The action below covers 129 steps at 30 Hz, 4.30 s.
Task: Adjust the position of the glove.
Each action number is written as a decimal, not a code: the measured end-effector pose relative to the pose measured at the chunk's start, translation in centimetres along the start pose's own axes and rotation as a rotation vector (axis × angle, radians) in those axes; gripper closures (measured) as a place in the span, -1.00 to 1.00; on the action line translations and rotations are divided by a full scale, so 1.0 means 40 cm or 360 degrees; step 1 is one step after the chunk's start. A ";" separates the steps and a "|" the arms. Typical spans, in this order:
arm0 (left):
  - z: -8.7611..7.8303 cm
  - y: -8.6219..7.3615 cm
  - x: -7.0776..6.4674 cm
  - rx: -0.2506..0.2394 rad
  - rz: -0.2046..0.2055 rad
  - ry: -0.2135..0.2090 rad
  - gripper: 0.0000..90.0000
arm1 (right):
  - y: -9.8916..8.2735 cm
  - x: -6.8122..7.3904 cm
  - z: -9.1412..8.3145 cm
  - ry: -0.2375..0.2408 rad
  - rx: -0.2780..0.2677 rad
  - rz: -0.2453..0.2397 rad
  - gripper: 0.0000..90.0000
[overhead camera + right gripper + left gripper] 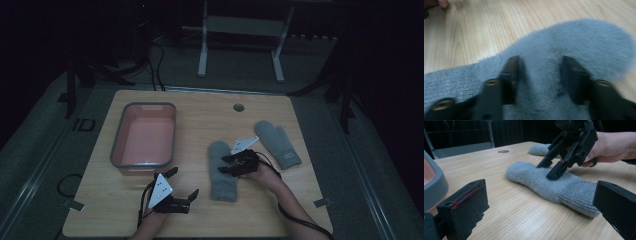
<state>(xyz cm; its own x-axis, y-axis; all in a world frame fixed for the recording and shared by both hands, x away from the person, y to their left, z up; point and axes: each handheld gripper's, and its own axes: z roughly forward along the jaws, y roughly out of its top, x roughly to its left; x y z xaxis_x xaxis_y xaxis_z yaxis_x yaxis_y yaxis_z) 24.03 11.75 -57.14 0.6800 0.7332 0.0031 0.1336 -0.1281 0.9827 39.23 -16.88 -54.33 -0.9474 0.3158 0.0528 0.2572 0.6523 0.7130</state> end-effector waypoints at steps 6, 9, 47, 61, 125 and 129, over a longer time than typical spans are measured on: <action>0.000 0.000 -0.001 0.0002 -0.0001 0.0009 -1.00 | 0.012 0.010 -0.044 -0.0078 -0.0035 -0.0006 -0.24; 0.000 0.000 -0.001 -0.0001 -0.0001 0.0011 -1.00 | 0.013 0.011 -0.070 -0.0177 -0.0068 0.0016 -0.48; 0.000 0.000 0.000 0.0003 -0.0006 0.0014 -1.00 | -0.183 -0.202 -0.324 -0.0814 -0.0073 0.0502 -0.11; 0.000 0.000 0.001 0.0000 -0.0012 0.0010 -1.00 | -0.255 -0.233 -0.258 -0.0849 -0.0042 0.0555 0.54; 0.003 0.001 -0.001 0.0014 -0.0015 0.0005 -1.00 | -0.274 0.109 -0.329 -0.1169 -0.0312 0.1184 0.02; 0.003 0.001 -0.002 0.0012 -0.0015 0.0002 -1.00 | -0.254 0.109 -0.362 -0.1135 -0.0319 0.1019 -0.14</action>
<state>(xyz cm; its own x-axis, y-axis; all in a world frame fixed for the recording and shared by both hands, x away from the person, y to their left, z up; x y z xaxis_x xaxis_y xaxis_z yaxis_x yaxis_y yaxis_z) 24.08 11.61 -57.12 0.6776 0.7354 -0.0061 0.1457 -0.1262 0.9813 29.74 -32.11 -51.24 -0.2854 0.9548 0.0829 0.5826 0.1041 0.8060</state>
